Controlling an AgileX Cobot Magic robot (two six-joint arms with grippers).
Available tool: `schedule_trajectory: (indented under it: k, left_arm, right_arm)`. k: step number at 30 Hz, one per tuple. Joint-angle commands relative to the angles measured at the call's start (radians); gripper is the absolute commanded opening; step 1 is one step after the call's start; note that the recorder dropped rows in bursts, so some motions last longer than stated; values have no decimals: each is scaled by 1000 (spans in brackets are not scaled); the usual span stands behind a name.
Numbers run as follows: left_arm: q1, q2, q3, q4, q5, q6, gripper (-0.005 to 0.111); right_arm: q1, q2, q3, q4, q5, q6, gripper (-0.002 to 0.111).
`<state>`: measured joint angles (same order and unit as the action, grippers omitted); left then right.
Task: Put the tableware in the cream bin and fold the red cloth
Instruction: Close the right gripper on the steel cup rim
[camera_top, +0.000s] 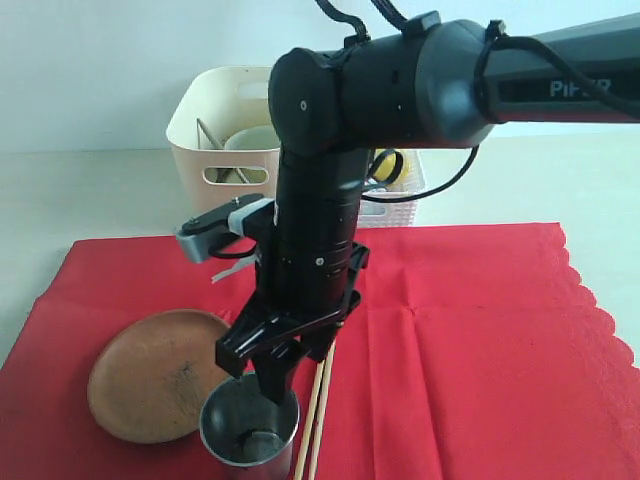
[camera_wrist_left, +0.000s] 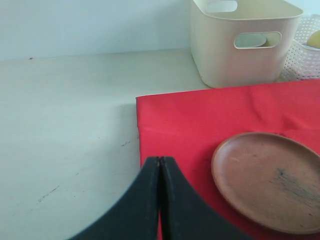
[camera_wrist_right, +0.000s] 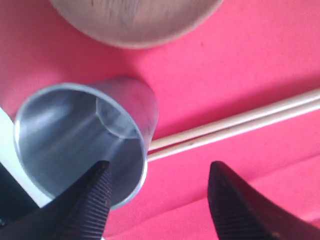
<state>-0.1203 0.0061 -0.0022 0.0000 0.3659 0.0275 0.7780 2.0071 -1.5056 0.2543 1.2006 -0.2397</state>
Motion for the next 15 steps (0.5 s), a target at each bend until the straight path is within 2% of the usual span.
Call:
schedule_trajectory:
  k: [1,15]
  left_arm:
    - [2,-6,2,-5,-11,-5,0]
    - [2,-6,2,-5,-11,-5,0]
  right_arm:
    - [1,4,56,32,-32,-2,55]
    - [1,17,63,89,-108,-29,55]
